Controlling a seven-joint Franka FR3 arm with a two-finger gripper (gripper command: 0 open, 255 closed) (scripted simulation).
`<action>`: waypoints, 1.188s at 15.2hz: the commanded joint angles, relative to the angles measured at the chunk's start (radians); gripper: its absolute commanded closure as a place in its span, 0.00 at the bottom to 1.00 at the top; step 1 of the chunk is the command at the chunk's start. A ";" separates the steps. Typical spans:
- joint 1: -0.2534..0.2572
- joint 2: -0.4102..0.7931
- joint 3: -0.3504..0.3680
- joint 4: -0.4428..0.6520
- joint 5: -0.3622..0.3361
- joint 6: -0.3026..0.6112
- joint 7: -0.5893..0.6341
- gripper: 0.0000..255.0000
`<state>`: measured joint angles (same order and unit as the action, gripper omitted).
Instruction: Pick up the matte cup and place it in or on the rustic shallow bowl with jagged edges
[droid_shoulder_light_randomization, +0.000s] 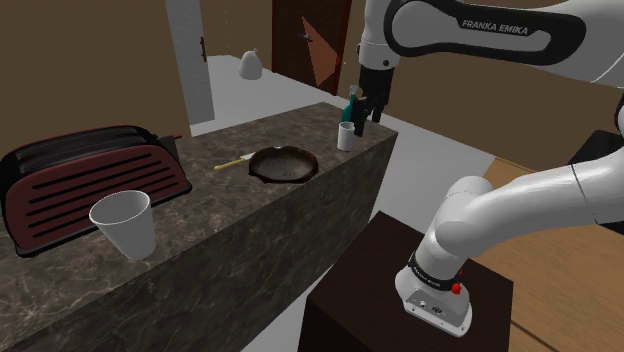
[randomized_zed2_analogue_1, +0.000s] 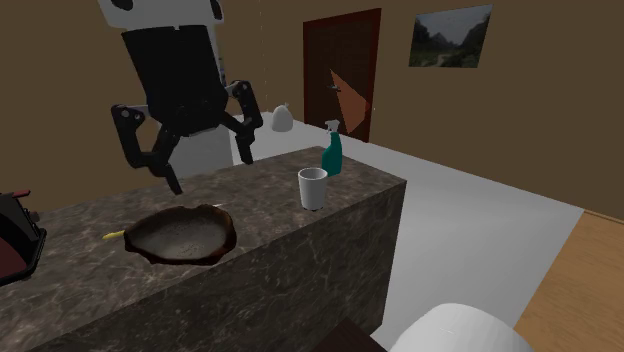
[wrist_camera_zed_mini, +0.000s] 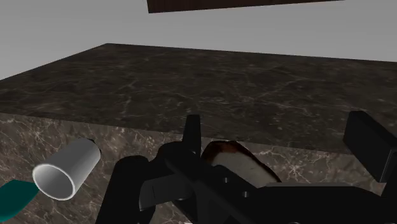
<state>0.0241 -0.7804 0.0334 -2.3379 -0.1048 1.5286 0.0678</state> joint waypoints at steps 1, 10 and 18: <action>0.000 0.000 0.000 0.000 0.000 0.000 0.000 0.00; -0.054 0.199 -0.158 0.015 -0.094 0.193 -0.156 0.00; -0.087 0.440 -0.285 0.114 -0.118 0.346 -0.295 0.00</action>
<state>-0.0581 -0.3674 -0.2348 -2.2372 -0.2212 1.8581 -0.2059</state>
